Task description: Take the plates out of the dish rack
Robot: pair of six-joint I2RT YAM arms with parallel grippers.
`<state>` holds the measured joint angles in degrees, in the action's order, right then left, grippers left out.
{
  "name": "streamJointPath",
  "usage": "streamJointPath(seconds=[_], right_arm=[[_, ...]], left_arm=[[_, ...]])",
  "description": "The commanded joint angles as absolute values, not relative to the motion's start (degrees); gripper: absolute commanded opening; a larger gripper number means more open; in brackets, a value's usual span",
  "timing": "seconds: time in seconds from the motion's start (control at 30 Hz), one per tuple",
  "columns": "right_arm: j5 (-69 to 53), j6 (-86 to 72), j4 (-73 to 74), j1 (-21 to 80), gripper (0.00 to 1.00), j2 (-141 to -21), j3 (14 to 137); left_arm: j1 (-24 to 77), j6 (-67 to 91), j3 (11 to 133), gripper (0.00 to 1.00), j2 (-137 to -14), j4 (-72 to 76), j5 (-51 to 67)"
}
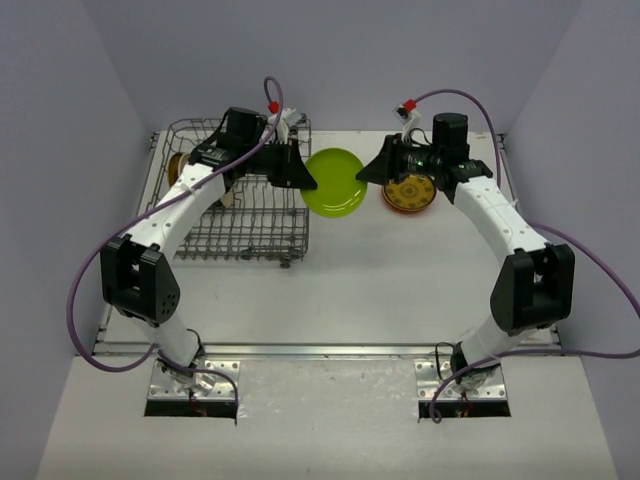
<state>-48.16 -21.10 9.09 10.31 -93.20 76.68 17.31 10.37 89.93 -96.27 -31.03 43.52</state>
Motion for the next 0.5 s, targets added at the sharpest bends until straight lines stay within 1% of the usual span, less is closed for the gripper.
streamJointPath(seconds=[0.0,0.03,0.07,0.1,0.13,0.2,0.23,0.3,0.33,0.4,0.47], right_arm=[[-47.5,-19.6,8.5,11.0,0.31,-94.0,79.6],[-47.6,-19.7,8.4,11.0,0.25,-94.0,79.5],[-47.7,-19.8,8.6,11.0,0.16,-94.0,79.5],[-47.7,-19.9,8.6,11.1,0.12,-94.0,79.5],[-48.0,-20.0,8.8,11.0,0.09,-94.0,79.4],[-48.9,-20.6,9.4,10.9,0.0,-94.2,79.3],[-49.0,-21.2,9.7,10.8,0.0,-94.2,79.1],[-49.0,-22.0,9.7,10.1,0.0,-94.3,78.3],[-48.7,-22.5,9.7,9.6,0.0,-94.4,78.1],[-47.7,-25.4,9.7,5.9,0.0,-95.1,77.6],[-47.5,-28.4,9.7,2.6,0.0,-96.3,77.5]], left_arm=[[18.2,9.9,90.2,0.0,-95.2,-27.5,47.0],[18.2,9.8,90.1,0.0,-95.3,-27.5,47.0],[18.2,9.8,90.0,0.0,-95.3,-27.5,47.0],[18.2,9.8,90.0,0.0,-95.3,-27.4,46.8],[18.2,9.9,90.0,0.09,-95.3,-27.5,46.2],[18.2,10.1,90.1,0.41,-95.4,-27.8,44.1],[18.2,10.1,90.4,0.58,-95.4,-28.1,42.6],[18.2,10.2,91.1,0.95,-94.9,-28.9,35.4],[18.1,10.3,91.3,1.0,-94.5,-29.1,32.4],[16.8,11.1,91.7,1.0,-92.8,-28.8,23.3],[15.9,11.2,91.9,1.0,-91.9,-28.8,17.3]])
